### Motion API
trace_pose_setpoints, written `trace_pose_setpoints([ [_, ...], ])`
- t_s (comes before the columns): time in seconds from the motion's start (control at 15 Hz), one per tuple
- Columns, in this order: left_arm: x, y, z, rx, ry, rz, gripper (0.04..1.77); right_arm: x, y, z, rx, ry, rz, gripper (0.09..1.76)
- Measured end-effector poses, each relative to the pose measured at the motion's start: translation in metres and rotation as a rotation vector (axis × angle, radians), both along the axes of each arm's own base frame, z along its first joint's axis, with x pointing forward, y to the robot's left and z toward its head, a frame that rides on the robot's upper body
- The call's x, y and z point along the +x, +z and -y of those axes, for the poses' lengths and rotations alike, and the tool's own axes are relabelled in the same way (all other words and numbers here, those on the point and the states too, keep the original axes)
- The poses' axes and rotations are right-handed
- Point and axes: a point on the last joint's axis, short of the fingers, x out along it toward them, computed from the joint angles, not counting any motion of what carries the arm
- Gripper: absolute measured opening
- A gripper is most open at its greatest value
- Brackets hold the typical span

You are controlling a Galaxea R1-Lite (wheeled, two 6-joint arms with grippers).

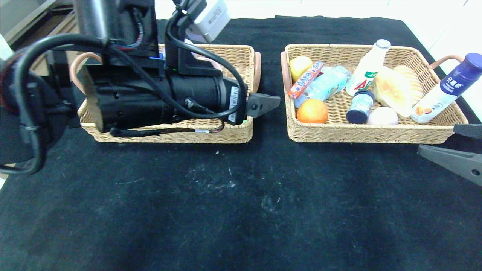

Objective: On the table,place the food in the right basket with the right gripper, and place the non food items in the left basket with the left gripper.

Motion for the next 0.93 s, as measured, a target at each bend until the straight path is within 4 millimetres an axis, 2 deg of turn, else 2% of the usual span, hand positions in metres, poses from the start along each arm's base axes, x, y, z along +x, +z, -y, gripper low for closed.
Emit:
trace_pose_setpoints([
  [0.2,-0.029,-0.004,-0.031,0.014,0.026,-0.013,1.7,-0.002,-0.01,0.002,-0.008,-0.009,-0.024,1.71],
  [0.4,-0.063,-0.009,-0.061,0.035,0.049,-0.042,1.7,-0.017,-0.011,0.009,-0.003,-0.045,-0.009,1.71],
  [0.67,-0.117,-0.021,-0.104,0.068,0.075,-0.086,1.71,-0.048,-0.02,0.02,-0.024,-0.182,0.008,1.71],
  [0.93,-0.17,-0.031,-0.148,0.076,0.146,-0.1,1.71,-0.09,-0.029,0.027,-0.039,-0.235,-0.035,1.71],
])
